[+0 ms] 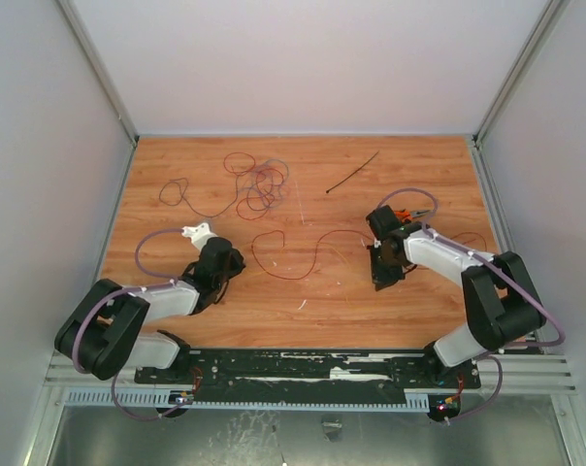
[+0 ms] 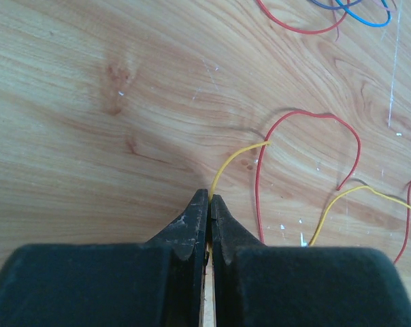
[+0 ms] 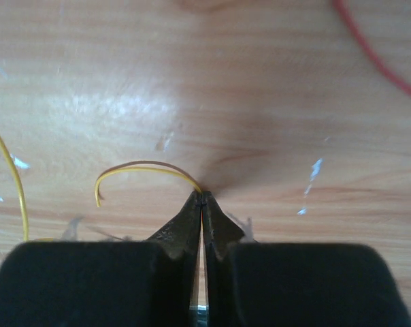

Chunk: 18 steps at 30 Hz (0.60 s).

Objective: Zip-tie the wires
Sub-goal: Straighten the cable at the center of the board.

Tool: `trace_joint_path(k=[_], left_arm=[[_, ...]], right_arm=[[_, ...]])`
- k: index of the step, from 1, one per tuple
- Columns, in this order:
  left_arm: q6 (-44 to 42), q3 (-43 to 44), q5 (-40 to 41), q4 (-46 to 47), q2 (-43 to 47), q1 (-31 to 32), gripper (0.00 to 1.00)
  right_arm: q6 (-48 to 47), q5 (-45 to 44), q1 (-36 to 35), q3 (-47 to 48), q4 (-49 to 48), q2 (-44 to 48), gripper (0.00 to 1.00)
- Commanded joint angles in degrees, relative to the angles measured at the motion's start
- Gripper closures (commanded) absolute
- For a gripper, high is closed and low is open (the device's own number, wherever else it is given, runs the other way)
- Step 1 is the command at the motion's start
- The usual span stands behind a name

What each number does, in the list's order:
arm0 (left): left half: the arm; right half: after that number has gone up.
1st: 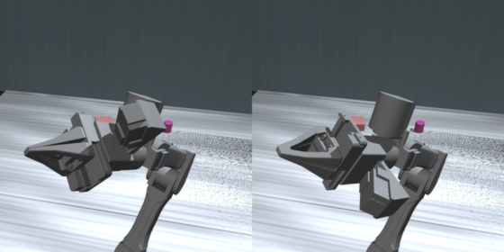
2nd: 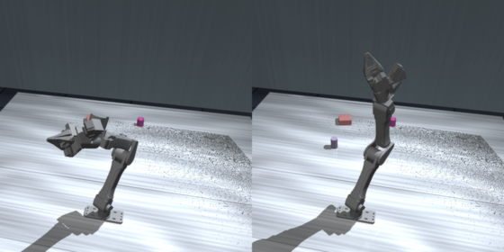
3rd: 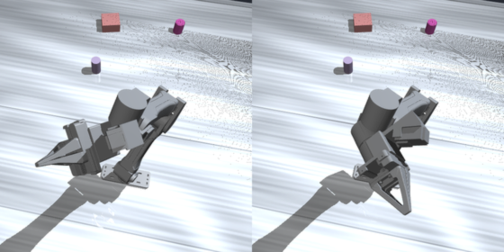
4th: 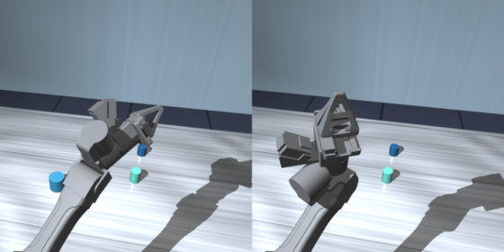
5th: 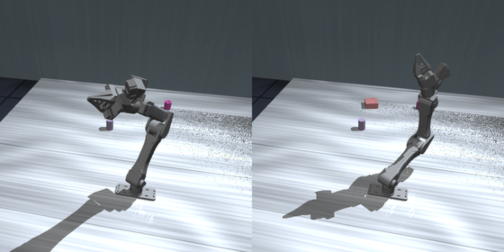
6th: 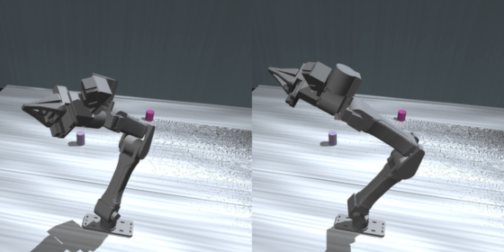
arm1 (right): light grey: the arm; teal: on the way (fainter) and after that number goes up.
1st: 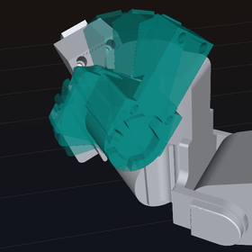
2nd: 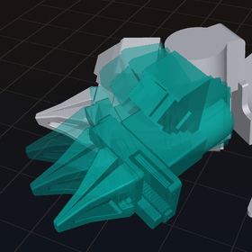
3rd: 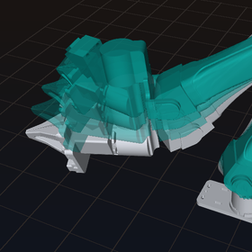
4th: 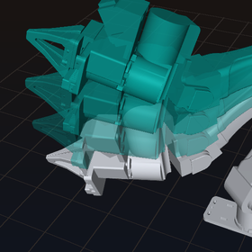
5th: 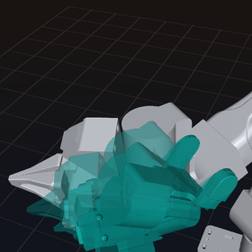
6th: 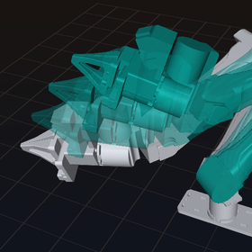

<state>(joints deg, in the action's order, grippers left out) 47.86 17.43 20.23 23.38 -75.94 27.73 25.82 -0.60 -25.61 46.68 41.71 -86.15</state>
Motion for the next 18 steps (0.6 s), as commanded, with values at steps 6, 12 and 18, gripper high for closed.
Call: trace_joint_path(k=[6, 12, 18], left_arm=[[-0.05, -0.95, -2.17, 1.27, 3.24, -0.92, 1.0], [1.42, -0.52, -7.12, 3.42, 3.6, -0.84, 1.0], [1.98, 0.36, -8.54, 4.41, 2.21, -0.41, 1.0]], right_arm=[[-5.86, -14.83, 6.33, 11.45, 1.83, -9.21, 1.0], [-8.8, -22.76, 12.05, 16.85, 5.1, -5.03, 1.0], [-12.69, -29.71, 20.71, 19.25, 6.77, -0.14, 1.0]])
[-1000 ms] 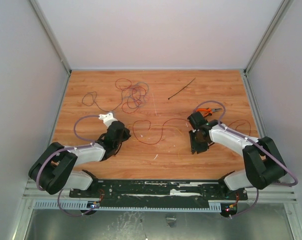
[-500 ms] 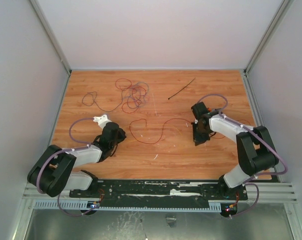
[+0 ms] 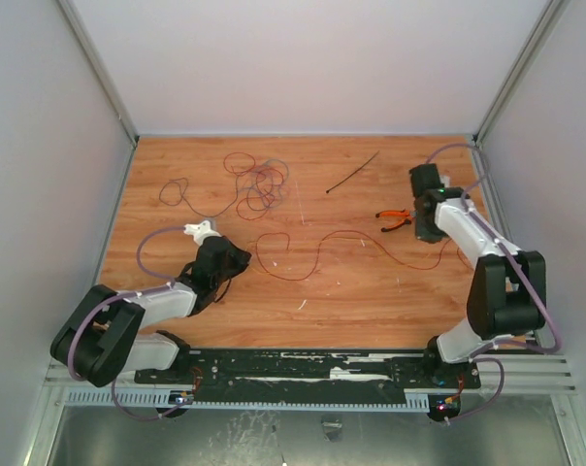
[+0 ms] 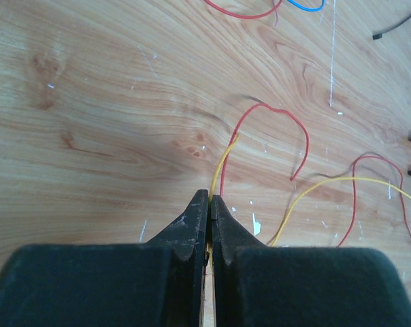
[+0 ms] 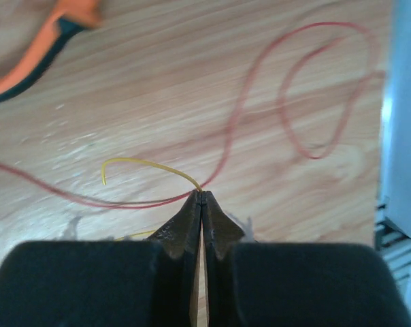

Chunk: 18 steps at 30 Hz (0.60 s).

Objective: Zip-tie the wires
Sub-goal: Straighten the cable at the center of the board.

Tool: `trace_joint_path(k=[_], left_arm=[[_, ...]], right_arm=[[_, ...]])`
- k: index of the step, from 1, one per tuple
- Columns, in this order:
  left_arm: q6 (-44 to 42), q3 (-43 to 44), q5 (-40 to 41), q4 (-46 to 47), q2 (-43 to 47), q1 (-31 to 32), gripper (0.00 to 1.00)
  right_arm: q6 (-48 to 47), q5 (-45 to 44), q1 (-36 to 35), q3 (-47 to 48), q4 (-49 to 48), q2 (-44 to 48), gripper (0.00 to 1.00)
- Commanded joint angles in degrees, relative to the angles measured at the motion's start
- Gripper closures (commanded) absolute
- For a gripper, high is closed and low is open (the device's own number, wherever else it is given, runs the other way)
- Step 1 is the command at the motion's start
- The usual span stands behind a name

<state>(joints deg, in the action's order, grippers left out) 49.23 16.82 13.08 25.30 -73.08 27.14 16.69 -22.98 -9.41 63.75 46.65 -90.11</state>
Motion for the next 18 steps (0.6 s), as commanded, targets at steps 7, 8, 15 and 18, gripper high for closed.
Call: trace_joint_path(k=[7, 8, 15, 18], left_arm=[[1.34, 0.91, -2.21, 4.43, -3.87, 0.95, 1.0], [1.45, 1.0, -2.37, 4.82, -4.64, 1.15, 1.0], [0.42, 1.36, -1.44, 5.74, -7.08, 1.52, 1.0], [0.04, 1.66, -0.87, 5.81, -7.45, 1.52, 1.0]], right_arm=[[-2.43, -11.02, 13.56, 4.2, 1.04, 1.97, 1.0], [-2.11, -10.61, 14.08, 3.94, -0.12, 1.28, 1.0], [-0.27, -9.09, 14.96, -0.35, -7.83, -4.26, 1.0], [-0.27, -9.02, 15.57, -1.78, -10.0, -5.33, 1.0]])
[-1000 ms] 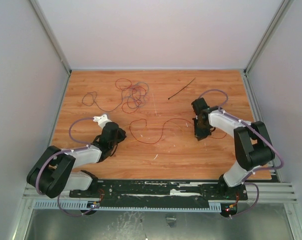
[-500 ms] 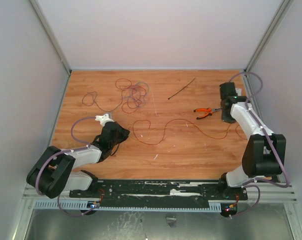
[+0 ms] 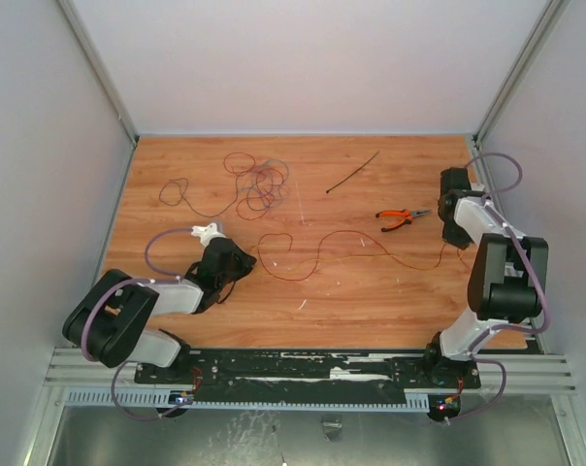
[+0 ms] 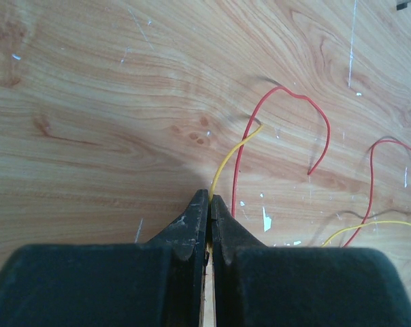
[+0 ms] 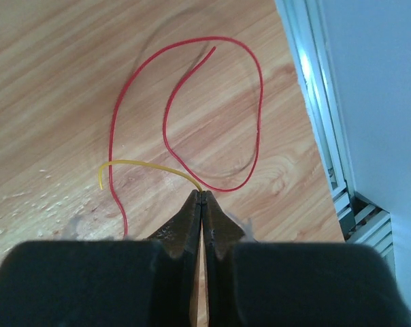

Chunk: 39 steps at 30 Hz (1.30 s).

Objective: Zip-tie the wires
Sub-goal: Straighten the cable at the center of the board.

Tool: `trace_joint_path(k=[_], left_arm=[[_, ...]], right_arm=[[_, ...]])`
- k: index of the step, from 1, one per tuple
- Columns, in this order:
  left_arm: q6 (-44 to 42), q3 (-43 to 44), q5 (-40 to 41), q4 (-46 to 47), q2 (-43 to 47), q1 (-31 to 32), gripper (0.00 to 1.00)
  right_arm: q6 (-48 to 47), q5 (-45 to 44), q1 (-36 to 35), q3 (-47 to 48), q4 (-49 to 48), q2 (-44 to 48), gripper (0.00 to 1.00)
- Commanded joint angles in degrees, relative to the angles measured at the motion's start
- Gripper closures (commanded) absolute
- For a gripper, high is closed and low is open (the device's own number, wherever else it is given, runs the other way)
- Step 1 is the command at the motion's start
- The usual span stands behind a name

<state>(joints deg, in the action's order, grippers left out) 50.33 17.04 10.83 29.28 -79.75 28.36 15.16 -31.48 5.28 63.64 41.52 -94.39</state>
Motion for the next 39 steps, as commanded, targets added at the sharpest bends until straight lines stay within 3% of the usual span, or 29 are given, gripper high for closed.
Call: trace_joint_path(k=[1, 3, 9, 12, 17, 30, 39], left_arm=[[-1.06, 1.59, 1.39, 1.91, -1.12, 0.36, 1.0], [-1.02, 2.0, 1.32, 1.88, -1.89, 0.29, 0.93], [-0.51, 2.89, 1.76, 1.42, -4.51, 0.3, 0.86], [-0.53, 3.11, 2.9, 0.71, -5.25, 0.3, 0.83], [-0.93, 3.66, 4.07, -0.67, -5.93, 0.31, 0.68], [-2.04, 4.56, 5.57, -3.62, -3.69, 0.29, 0.48], [-6.9, 6.34, 10.49, -10.28, 6.07, 0.3, 0.32]], right_arm=[[1.2, 0.13, 1.0, -1.86, -5.29, -1.4, 1.0], [1.14, 1.63, 0.97, -2.09, -5.83, -2.14, 1.0], [0.28, 3.85, 1.01, -2.85, -6.71, -5.05, 0.99], [-0.01, 4.04, 0.98, -3.28, -6.73, -6.13, 0.86], [-0.46, 4.08, 1.01, -3.23, -8.12, -6.79, 0.72], [-1.36, 5.28, 0.99, -0.65, -3.34, -0.39, 0.48], [-1.31, 8.11, 0.77, 4.82, 2.38, 7.12, 0.34]])
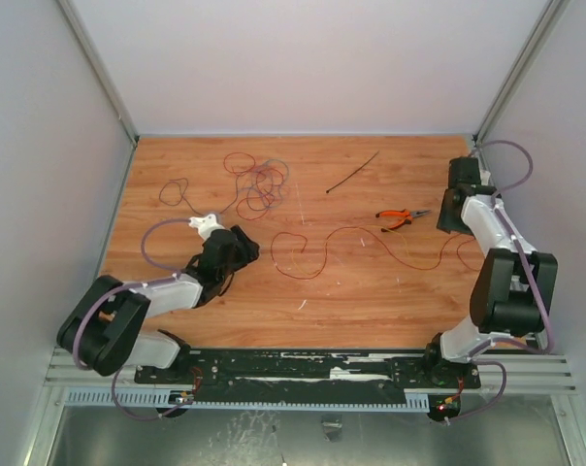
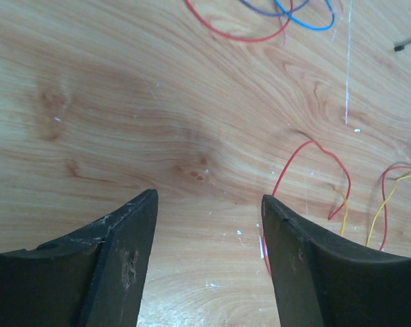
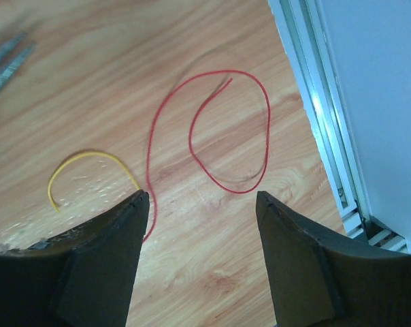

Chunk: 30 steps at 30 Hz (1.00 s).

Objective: Zip-tie the wires
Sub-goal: Straighten the cable at the center of the board.

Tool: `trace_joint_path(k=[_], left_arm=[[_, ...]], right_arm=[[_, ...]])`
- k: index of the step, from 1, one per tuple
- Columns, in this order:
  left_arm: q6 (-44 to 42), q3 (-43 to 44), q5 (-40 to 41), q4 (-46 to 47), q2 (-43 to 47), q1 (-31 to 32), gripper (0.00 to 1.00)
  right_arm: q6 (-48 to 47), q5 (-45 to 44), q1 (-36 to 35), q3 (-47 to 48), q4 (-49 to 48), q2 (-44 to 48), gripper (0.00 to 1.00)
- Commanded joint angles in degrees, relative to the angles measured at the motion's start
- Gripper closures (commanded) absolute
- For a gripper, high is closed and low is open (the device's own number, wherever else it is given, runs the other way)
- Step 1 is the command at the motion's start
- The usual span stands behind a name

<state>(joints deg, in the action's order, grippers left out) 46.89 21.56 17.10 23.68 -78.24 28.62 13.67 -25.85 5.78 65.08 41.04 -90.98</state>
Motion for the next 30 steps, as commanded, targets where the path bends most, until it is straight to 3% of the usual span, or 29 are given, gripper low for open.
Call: trace_joint_path(k=[1, 7, 11, 15, 22, 30], left_arm=[[-4.12, 2.05, 4.93, -5.53, 6.03, 0.08, 0.29], [-6.1, 4.09, 7.74, -11.64, 18.99, -1.49, 0.02], [-6.52, 6.14, 4.63, -15.51, 26.66, -5.77, 0.02], [-6.7, 8.93, -2.41, -19.68, 31.29, -12.59, 0.02], [-8.44, 14.67, -14.63, -25.33, 34.29, -20.97, 0.02], [-6.46, 11.88, -22.62, -24.88, 35.08, -27.08, 0.02]], right_arm=[[0.1, 4.54, 0.0, 3.96, 2.99, 4.63, 0.33], [0.36, 7.36, -3.14, 8.25, 4.44, 8.69, 0.18], [0.92, 8.98, -7.63, 11.15, 4.07, 7.93, 0.15], [1.69, 12.77, -18.01, 12.94, -2.28, 4.4, 0.08], [3.63, 22.97, -32.44, 26.23, -16.66, -11.79, 0.07], [4.4, 30.77, -38.17, 55.46, -15.28, -36.79, 0.1]])
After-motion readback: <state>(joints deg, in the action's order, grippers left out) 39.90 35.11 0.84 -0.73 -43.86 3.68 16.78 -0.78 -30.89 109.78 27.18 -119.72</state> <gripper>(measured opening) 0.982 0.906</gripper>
